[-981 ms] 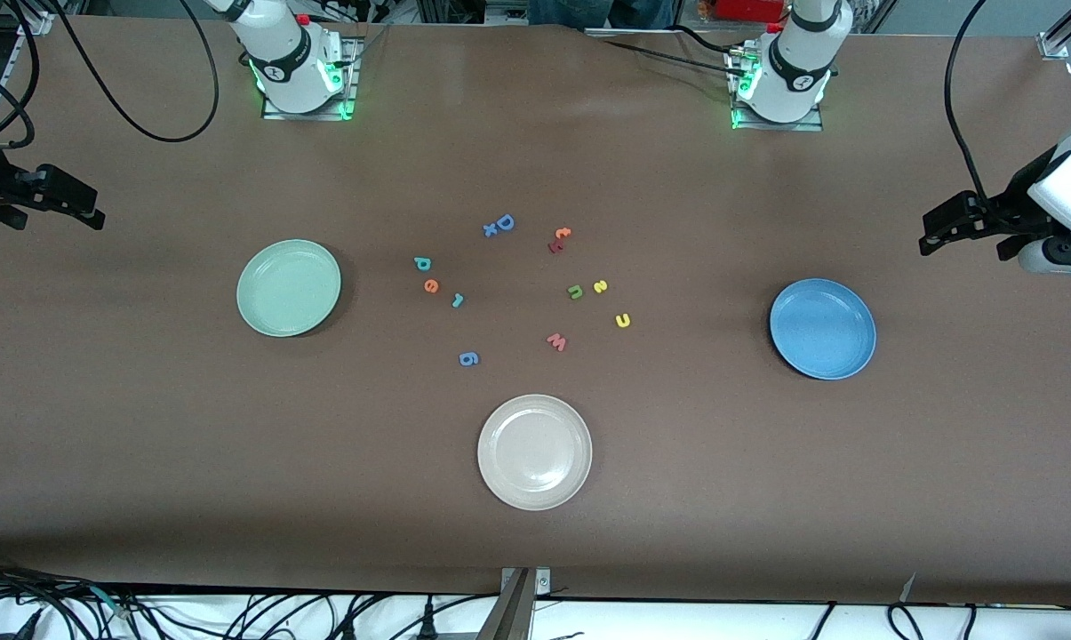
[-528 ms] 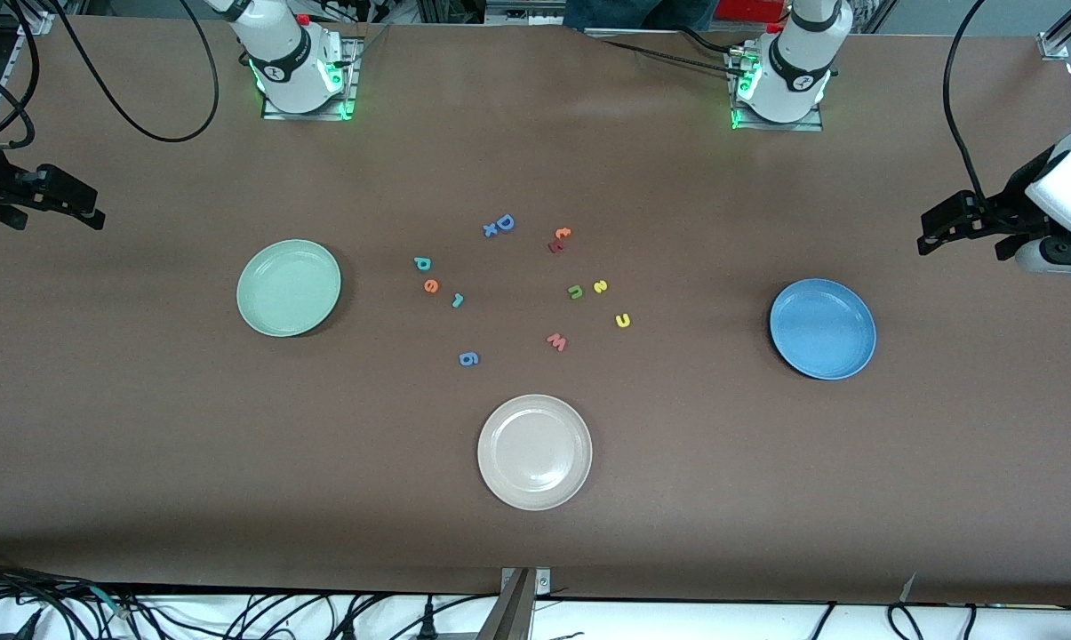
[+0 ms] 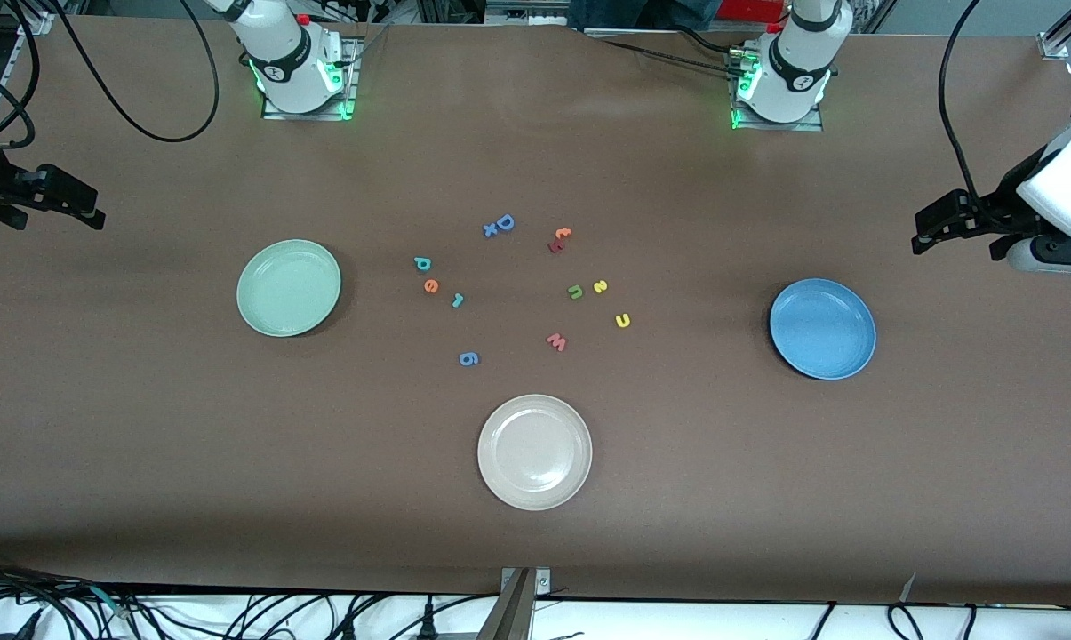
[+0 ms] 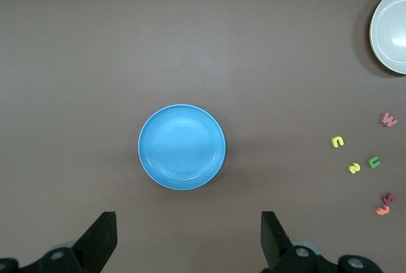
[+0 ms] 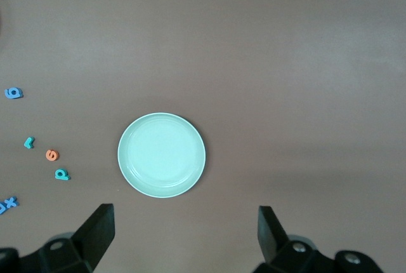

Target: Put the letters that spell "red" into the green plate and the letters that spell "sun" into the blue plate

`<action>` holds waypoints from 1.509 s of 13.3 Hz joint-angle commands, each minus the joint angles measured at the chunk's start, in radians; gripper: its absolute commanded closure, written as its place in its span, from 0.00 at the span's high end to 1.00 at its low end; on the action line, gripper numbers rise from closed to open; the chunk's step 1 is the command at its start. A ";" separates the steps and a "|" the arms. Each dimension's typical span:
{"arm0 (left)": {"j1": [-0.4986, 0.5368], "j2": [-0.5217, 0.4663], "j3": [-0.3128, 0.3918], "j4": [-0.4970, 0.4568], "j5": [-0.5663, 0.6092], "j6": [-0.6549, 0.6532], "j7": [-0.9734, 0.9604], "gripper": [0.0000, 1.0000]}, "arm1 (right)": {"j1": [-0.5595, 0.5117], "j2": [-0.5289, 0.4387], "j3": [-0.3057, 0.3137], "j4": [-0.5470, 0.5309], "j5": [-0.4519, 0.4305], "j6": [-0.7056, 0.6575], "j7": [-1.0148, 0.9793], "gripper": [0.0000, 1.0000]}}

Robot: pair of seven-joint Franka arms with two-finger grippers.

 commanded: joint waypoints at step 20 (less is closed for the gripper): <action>-0.019 0.062 -0.023 -0.053 -0.037 0.009 0.009 1.00 | 0.073 0.071 0.006 0.014 0.000 -0.081 0.005 1.00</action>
